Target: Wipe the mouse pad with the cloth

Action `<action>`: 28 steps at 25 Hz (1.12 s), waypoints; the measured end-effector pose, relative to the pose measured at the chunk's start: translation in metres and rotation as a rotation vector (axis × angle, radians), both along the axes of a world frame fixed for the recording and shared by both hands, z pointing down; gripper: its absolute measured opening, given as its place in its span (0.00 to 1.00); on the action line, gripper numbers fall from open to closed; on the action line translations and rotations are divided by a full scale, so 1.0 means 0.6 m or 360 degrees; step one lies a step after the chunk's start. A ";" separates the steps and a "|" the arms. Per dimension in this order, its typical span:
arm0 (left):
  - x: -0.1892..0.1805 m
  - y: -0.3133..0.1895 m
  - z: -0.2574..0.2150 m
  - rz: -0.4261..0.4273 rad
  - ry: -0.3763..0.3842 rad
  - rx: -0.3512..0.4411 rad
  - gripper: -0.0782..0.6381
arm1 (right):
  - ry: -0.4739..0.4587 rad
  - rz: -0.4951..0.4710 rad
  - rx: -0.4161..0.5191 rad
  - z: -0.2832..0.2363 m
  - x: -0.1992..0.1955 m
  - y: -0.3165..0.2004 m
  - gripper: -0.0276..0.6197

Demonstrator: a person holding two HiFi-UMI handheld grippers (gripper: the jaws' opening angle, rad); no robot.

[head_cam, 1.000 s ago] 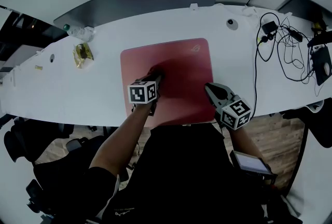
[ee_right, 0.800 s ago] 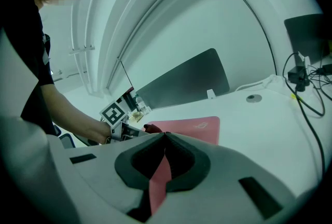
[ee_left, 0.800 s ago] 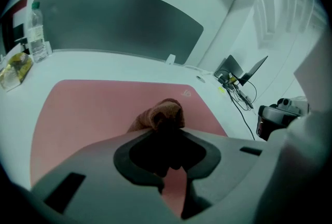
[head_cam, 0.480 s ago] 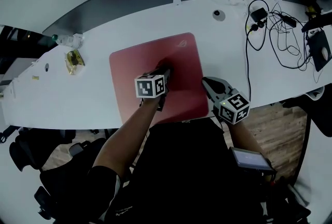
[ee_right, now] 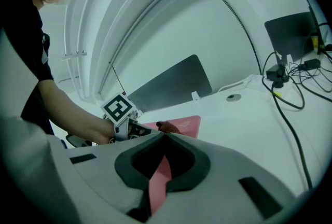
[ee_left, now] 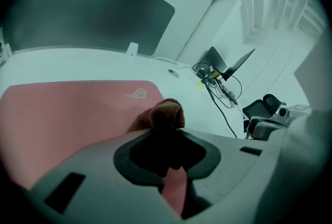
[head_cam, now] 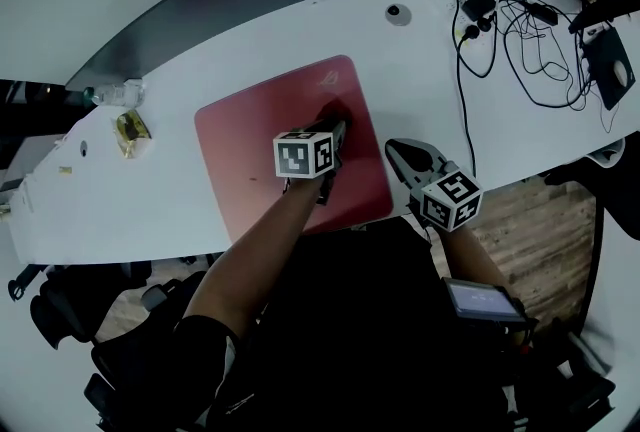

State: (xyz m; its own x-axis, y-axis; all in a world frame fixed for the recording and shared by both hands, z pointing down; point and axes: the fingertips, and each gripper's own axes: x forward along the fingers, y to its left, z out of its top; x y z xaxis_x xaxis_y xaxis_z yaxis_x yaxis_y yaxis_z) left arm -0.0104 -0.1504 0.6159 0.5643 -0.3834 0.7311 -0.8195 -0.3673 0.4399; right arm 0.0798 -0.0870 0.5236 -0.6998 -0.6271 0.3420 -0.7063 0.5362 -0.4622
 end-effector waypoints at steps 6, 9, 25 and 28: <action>0.048 -0.002 -0.007 0.0052 0.0105 -0.0035 0.22 | 0.0000 0.0039 -0.0017 0.005 0.016 0.007 0.08; 0.076 0.000 -0.008 0.0085 0.0178 -0.0051 0.23 | 0.0003 0.0055 -0.0025 0.006 0.026 0.010 0.08; 0.045 -0.087 -0.021 -0.0242 0.0564 -0.0119 0.23 | 0.0003 0.0047 -0.0024 0.005 0.015 0.004 0.08; 0.016 -0.085 -0.007 -0.0261 0.0396 -0.0112 0.23 | 0.0002 0.0032 -0.0026 0.004 0.018 0.009 0.08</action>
State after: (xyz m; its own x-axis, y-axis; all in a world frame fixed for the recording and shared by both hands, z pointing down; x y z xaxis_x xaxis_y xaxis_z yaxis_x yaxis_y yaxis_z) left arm -0.0011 -0.2014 0.6114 0.6640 -0.4377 0.6062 -0.7294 -0.2006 0.6540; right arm 0.0904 -0.0817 0.5262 -0.6867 -0.6354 0.3532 -0.7175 0.5141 -0.4701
